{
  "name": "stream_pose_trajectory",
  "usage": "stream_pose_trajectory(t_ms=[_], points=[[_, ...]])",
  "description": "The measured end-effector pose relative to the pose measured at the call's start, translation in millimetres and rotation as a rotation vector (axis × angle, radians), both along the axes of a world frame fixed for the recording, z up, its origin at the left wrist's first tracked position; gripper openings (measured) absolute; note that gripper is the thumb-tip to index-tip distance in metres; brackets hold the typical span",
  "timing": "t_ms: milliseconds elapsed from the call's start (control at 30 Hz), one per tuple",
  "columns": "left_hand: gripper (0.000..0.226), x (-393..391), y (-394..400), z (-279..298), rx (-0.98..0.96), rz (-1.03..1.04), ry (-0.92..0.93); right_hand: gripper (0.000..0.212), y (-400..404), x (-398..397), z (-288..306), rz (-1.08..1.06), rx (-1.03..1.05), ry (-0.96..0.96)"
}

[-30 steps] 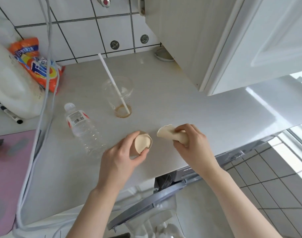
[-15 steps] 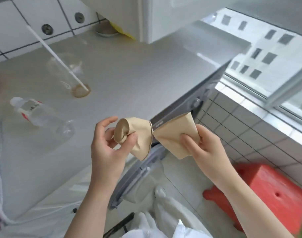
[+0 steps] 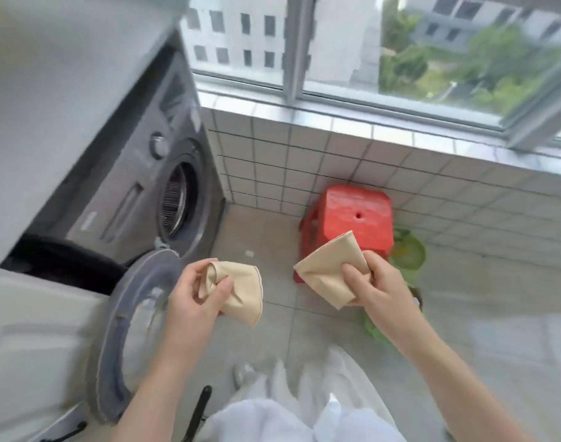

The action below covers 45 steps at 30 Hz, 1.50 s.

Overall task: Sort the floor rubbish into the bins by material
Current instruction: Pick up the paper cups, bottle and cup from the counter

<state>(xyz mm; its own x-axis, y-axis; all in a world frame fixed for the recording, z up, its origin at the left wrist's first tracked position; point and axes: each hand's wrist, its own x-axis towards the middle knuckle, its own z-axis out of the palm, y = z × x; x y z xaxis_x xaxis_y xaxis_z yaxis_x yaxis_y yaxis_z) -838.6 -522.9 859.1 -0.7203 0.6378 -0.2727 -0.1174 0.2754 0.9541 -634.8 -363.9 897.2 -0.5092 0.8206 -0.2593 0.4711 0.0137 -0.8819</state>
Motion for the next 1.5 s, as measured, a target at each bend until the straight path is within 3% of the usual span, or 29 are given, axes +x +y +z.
stream_pose_trajectory(t_ms=[100,200,300,433,633,767,867,1000,1167,1367,1500], points=[[0.033,40,48,-15,-0.059,-0.103,0.003,0.01,26,56,-20,-0.118,-0.147,0.051],[0.044,93,97,-45,-0.159,-0.2,-0.018,0.01,60,119,-50,-0.264,-0.406,0.057],[0.039,148,145,-90,-0.28,-0.305,-0.046,0.013,104,184,-88,-0.399,-0.574,0.019],[0.015,213,204,-145,-0.379,-0.358,-0.185,0.011,157,261,-145,-0.468,-0.665,-0.063],[0.01,278,275,-244,-0.526,-0.432,-0.212,0.012,217,327,-254,-0.592,-0.756,-0.125],[0.024,303,313,-330,-0.585,-0.536,-0.129,0.014,249,348,-341,-0.723,-0.779,-0.13],[0.032,320,337,-393,-0.651,-0.645,-0.03,0.028,260,357,-407,-0.735,-0.765,-0.223],[0.037,337,364,-476,-0.688,-0.72,0.011,0.044,269,366,-498,-0.608,-0.593,-0.415],[0.042,353,403,-551,-0.736,-0.846,0.172,0.038,278,374,-586,-0.438,-0.522,-0.599],[0.044,367,456,-609,-0.739,-0.893,0.168,0.034,312,369,-651,-0.168,-0.38,-0.751],[0.045,377,479,-628,-0.766,-1.022,0.301,0.04,328,361,-670,0.026,-0.342,-0.805]])
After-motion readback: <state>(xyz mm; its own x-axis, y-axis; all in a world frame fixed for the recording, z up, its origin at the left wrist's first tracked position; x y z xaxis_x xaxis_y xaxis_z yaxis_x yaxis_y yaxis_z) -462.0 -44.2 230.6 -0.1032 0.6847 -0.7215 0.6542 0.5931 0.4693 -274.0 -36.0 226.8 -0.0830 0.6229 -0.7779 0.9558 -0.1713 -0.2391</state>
